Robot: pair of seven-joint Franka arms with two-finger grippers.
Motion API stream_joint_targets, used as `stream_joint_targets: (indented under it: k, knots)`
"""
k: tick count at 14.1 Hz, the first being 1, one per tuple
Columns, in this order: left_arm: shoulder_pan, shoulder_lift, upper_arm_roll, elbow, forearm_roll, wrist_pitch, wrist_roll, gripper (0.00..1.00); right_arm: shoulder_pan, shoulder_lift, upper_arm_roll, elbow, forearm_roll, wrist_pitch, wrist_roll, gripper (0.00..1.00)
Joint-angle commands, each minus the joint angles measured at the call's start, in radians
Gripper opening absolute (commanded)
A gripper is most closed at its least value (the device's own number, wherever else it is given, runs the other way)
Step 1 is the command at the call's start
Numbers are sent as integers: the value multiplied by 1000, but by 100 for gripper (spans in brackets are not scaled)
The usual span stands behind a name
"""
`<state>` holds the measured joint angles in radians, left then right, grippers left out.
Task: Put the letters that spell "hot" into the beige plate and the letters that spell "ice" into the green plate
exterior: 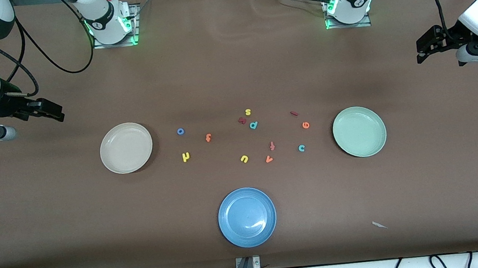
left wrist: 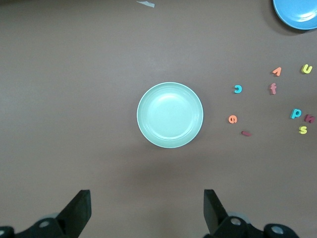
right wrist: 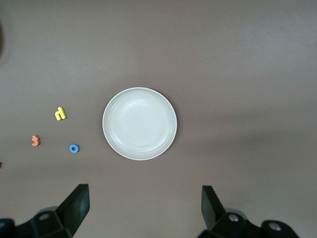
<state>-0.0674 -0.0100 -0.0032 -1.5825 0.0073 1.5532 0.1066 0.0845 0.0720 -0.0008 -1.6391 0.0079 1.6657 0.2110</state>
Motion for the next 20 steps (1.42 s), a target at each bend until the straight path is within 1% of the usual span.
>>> stream_joint_targets:
  k: [1, 6, 9, 18, 20]
  knots:
    - [-12, -16, 15, 1, -21, -5, 18, 100, -2, -3, 1, -1, 11, 5, 1, 100]
    - [-12, -18, 15, 1, -20, -7, 16, 100, -2, -3, -1, 1, 9, 3, 1, 100]
    - [-20, -19, 15, 1, 2, -7, 18, 100, -2, -3, -1, 1, 9, 5, 1, 100]
    - [-29, -25, 15, 2, 2, -8, 12, 100, -2, -3, -1, -1, 9, 3, 1, 100]
    - [-22, -10, 17, -7, 11, -7, 12, 100, -2, -1, -1, -1, 9, 5, 1, 100]
